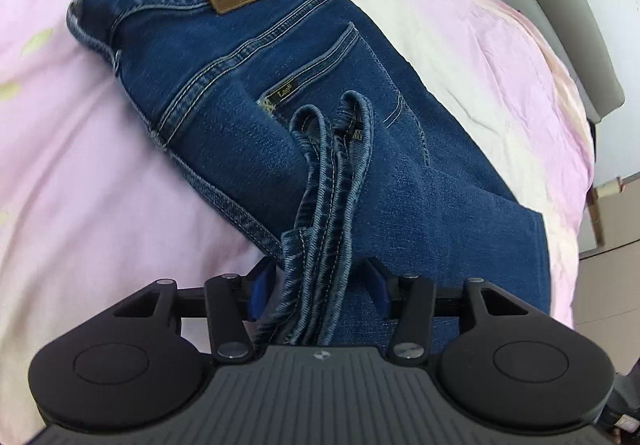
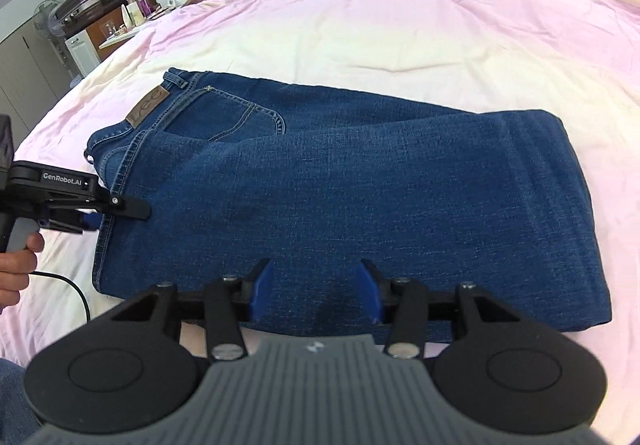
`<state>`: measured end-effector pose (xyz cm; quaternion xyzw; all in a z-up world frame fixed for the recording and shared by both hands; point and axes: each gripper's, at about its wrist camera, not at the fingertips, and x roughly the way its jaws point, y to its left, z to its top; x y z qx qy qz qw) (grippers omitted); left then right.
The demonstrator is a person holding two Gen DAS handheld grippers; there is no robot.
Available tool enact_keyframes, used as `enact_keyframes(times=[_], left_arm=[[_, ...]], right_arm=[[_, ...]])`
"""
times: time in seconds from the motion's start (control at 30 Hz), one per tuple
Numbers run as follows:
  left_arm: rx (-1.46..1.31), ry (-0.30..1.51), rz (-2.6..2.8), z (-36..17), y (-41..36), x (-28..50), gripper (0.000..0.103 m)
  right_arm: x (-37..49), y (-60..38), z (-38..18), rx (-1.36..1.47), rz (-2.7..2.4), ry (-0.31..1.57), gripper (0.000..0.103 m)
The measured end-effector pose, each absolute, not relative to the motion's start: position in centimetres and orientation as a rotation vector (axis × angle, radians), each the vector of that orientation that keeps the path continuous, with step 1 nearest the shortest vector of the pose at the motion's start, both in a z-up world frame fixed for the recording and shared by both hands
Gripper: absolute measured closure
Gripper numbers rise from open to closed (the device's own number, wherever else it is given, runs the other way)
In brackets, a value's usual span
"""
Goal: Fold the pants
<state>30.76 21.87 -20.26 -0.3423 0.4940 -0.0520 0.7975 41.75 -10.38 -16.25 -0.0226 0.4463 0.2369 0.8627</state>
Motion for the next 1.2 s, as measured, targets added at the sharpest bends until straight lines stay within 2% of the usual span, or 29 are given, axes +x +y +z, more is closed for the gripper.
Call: enact_keyframes(times=[0.07,0.13,0.4,0.47,0.67,0.77,1.07,1.2], left_arm=[[-0.767,1.047,-0.143,-19.9,21.9,30.8,0.082],[-0.731,1.009,-0.125,-18.0,21.5,30.6,0.093],[-0.339,0.822,-0.144,-7.5,16.6,32.5,0.094],[-0.234,0.805,-0.166,-5.0,15.5,33.4,0.094],[-0.062,0.829,-0.189,-0.6,16.1,36.2,0.094],[0.011,0.883,-0.167,-1.9,17.7,38.2,0.094],[0.135,0.988,-0.023,-11.7,20.6,43.5,0.093],[0.138,0.974,0.004,-12.6,21.0,43.4,0.093]], right_arm=[[41.8,-10.7,-16.4,-0.046,0.503,0.936,0.059],[42.1,-10.6,-16.7,-0.045,0.503,0.942,0.059],[43.0,-14.0,-15.7,-0.097,0.416,0.919,0.059],[43.4,-15.2,-15.2,-0.104,0.386,0.913,0.05],[44.6,-18.5,-13.2,-0.118,0.338,0.881,0.048],[45.0,-18.9,-13.1,-0.105,0.341,0.884,0.048],[45.5,-17.9,-14.8,-0.118,0.393,0.929,0.048],[45.5,-18.1,-15.2,-0.14,0.405,0.932,0.048]])
